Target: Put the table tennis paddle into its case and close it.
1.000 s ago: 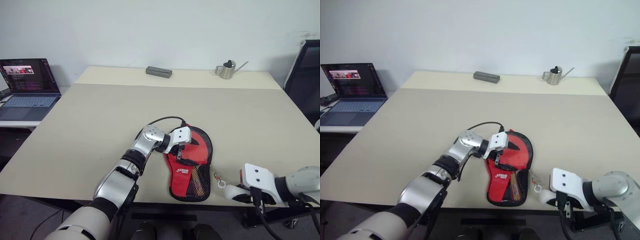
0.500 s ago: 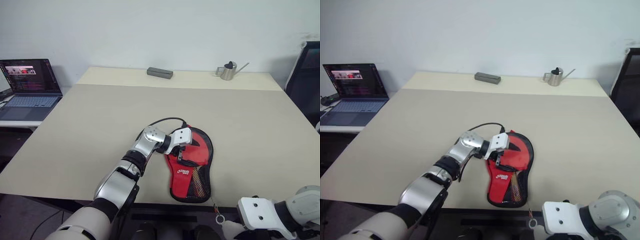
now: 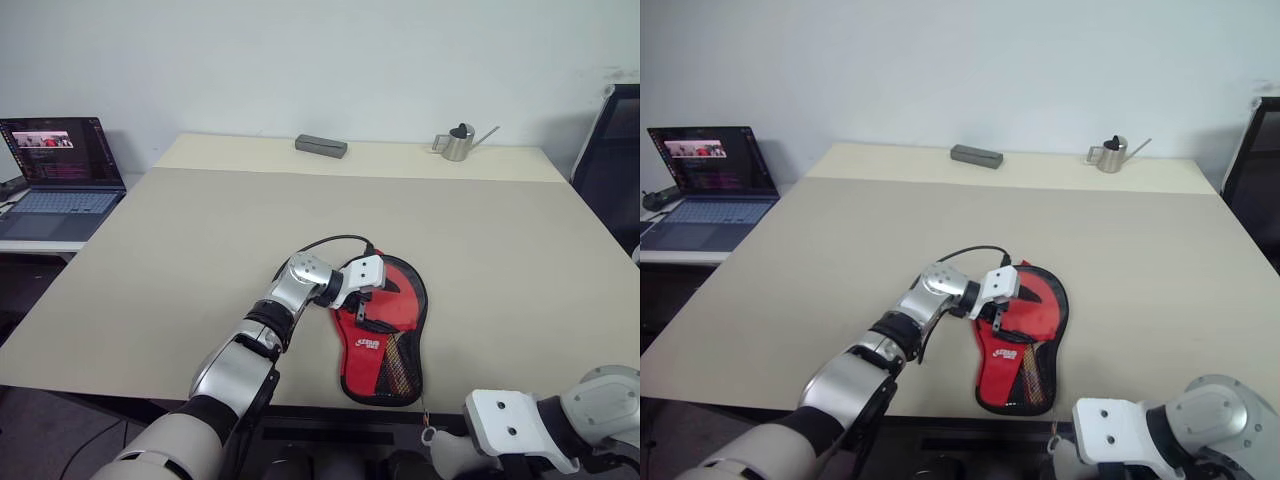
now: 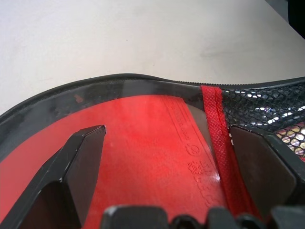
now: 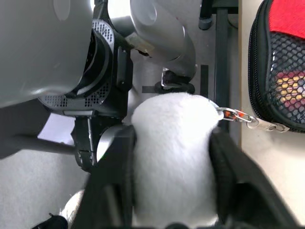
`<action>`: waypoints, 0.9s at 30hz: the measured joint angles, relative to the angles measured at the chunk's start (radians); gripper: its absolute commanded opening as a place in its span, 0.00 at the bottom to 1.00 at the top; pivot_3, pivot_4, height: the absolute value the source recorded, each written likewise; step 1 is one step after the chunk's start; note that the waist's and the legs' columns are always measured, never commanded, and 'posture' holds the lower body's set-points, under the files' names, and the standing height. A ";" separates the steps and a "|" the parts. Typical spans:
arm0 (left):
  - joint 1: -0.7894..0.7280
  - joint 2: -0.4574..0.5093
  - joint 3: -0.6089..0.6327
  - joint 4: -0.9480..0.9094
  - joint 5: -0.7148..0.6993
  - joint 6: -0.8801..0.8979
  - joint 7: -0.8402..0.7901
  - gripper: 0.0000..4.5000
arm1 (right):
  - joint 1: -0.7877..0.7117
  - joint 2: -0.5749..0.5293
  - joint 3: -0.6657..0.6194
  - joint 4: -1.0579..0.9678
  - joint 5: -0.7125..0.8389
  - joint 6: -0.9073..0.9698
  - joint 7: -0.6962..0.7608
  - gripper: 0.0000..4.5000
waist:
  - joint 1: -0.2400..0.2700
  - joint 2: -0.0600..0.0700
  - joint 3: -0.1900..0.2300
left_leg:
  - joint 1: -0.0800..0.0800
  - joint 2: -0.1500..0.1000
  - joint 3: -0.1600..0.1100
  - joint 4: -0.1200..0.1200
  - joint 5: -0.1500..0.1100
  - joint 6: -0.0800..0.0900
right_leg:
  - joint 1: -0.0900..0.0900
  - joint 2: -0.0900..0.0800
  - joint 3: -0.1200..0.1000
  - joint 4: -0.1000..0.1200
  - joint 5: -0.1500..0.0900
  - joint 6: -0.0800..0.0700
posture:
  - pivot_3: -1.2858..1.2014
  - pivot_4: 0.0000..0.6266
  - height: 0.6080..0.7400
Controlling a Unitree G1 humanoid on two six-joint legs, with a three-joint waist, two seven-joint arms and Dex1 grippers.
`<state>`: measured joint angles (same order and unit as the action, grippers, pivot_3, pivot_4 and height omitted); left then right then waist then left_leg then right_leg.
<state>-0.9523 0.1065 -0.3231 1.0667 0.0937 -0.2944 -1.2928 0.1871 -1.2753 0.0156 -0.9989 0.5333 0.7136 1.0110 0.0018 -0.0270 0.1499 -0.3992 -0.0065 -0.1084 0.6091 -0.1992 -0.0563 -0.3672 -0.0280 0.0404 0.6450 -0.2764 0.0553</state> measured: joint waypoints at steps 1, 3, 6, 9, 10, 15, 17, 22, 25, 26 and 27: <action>-0.002 -0.001 0.000 0.002 0.000 0.000 0.002 1.00 | -0.021 0.027 -0.025 -0.001 0.044 0.023 -0.015 0.43 | 0.000 0.000 0.000 | 0.000 0.000 0.000 0.000 0.000 0.000 | 0.000 0.000 0.000 0.000 0.000 0.000 | 0.52 0.24 1.00; -0.003 -0.003 0.000 0.004 0.000 0.000 0.006 1.00 | -0.057 0.057 -0.070 -0.002 0.118 0.056 -0.037 0.43 | 0.001 0.000 0.000 | 0.000 0.000 0.000 0.001 0.000 0.000 | 0.001 -0.001 0.000 0.000 0.000 0.000 | 0.52 0.24 1.00; -0.005 -0.004 0.000 0.006 0.000 0.000 0.017 1.00 | -0.134 0.101 -0.138 0.020 0.236 0.103 -0.068 0.43 | 0.000 0.000 0.000 | 0.001 0.000 0.000 0.001 0.000 0.000 | 0.002 -0.001 0.000 0.000 0.000 0.000 | 0.52 0.24 1.00; -0.003 -0.007 0.008 0.005 -0.003 0.003 0.018 1.00 | -0.224 0.129 -0.171 0.104 0.275 0.108 -0.087 0.43 | 0.001 -0.001 0.000 | 0.002 -0.001 0.000 0.001 0.000 0.000 | 0.003 -0.002 0.000 0.000 0.000 -0.001 | 0.52 0.24 1.00; -0.001 -0.008 0.014 0.001 -0.008 0.008 0.016 1.00 | -0.257 0.147 -0.174 0.149 0.275 0.106 -0.097 0.43 | 0.000 -0.001 0.001 | 0.001 -0.001 0.000 0.001 0.000 0.000 | 0.002 -0.002 0.000 -0.001 0.000 -0.001 | 0.52 0.24 1.00; 0.011 -0.001 0.028 -0.023 -0.030 0.030 -0.014 1.00 | -0.267 0.125 -0.191 0.265 0.301 0.129 -0.044 0.43 | 0.001 0.000 0.002 | -0.003 -0.001 0.000 -0.001 -0.001 0.002 | -0.003 -0.002 0.000 0.000 -0.001 0.000 | 0.52 0.24 1.00; 0.015 0.002 0.028 -0.033 -0.030 0.033 -0.019 1.00 | -0.241 0.093 -0.203 0.266 0.328 0.150 -0.003 0.47 | 0.001 0.001 0.002 | -0.003 -0.001 0.000 -0.001 -0.002 0.004 | -0.003 -0.001 0.000 0.001 -0.001 -0.001 | 0.52 0.24 1.00; 0.028 0.009 0.028 -0.056 -0.030 0.044 -0.009 1.00 | -0.184 0.056 -0.246 0.265 0.395 0.193 0.079 0.80 | -0.003 0.001 0.003 | -0.002 0.000 0.001 0.000 -0.002 0.004 | -0.003 -0.001 0.000 0.001 -0.001 0.000 | 0.52 0.24 1.00; 0.034 0.011 0.028 -0.067 -0.030 0.047 -0.006 1.00 | -0.187 0.056 -0.297 0.265 0.464 0.224 0.088 1.00 | -0.003 0.000 0.004 | -0.002 0.000 0.001 0.000 -0.002 0.004 | -0.002 -0.001 0.000 0.001 -0.001 0.000 | 0.52 0.24 1.00; 0.035 0.011 0.028 -0.071 -0.030 0.049 -0.006 1.00 | -0.196 0.056 -0.313 0.269 0.483 0.235 0.088 1.00 | -0.004 0.001 0.004 | -0.002 0.000 0.001 0.000 -0.002 0.004 | -0.002 -0.001 0.000 0.001 -0.001 0.000 | 0.52 0.24 1.00; 0.035 0.011 0.028 -0.072 -0.030 0.049 -0.006 1.00 | -0.203 0.056 -0.320 0.274 0.493 0.238 0.087 1.00 | -0.004 0.001 0.004 | -0.002 0.000 0.001 0.000 -0.002 0.004 | -0.003 -0.001 0.000 0.001 -0.001 0.000 | 0.52 0.24 1.00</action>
<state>-0.9171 0.1177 -0.2949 0.9947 0.0636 -0.2450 -1.2984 -0.0162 -1.2197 -0.3043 -0.7249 1.0259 0.9511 1.0978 -0.0020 -0.0265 0.1543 -0.4010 -0.0066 -0.1070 0.6090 -0.2015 -0.0522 -0.3698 -0.0285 0.0408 0.6456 -0.2773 0.0553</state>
